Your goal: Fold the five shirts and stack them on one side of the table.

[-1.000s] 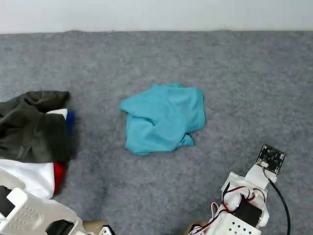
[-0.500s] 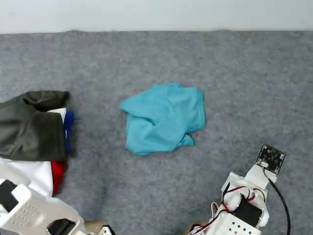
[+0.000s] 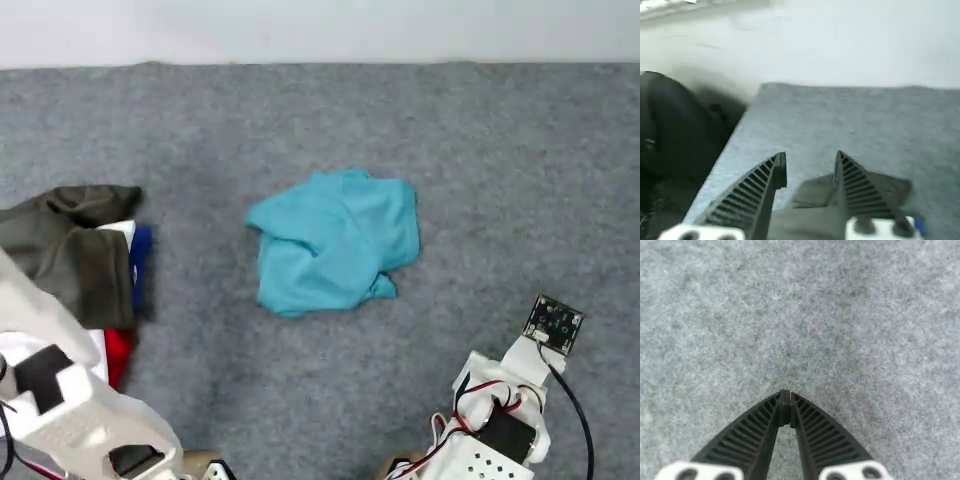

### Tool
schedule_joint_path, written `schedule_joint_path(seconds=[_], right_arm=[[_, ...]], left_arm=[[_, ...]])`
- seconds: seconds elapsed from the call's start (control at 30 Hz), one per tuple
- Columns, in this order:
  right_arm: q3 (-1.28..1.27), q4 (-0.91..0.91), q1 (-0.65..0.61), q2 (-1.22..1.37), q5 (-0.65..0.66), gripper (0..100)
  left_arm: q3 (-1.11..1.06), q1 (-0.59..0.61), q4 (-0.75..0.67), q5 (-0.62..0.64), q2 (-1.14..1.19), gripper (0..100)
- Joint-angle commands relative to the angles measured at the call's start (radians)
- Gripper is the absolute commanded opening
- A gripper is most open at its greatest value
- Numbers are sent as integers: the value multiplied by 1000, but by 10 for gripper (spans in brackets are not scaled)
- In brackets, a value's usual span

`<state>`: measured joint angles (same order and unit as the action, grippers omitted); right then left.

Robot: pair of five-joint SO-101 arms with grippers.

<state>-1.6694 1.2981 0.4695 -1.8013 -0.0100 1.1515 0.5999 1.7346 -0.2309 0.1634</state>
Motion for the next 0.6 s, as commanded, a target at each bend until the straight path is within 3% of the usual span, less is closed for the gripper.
schedule_joint_path(seconds=[0.0, 0.3, 0.47, 0.57], right_arm=[[-14, 4, 15, -2, -6, 11], [-14, 4, 13, -2, -8, 13], [-14, -2, 10, -2, -5, 14], [-5, -44, -53, -2, 15, 14]], left_arm=[[-196, -98, 23, -11, -155, 156], [-791, -419, 18, -9, -405, 78], [-897, -442, 18, 18, -417, 51], [-937, -448, 20, 77, -416, 32]])
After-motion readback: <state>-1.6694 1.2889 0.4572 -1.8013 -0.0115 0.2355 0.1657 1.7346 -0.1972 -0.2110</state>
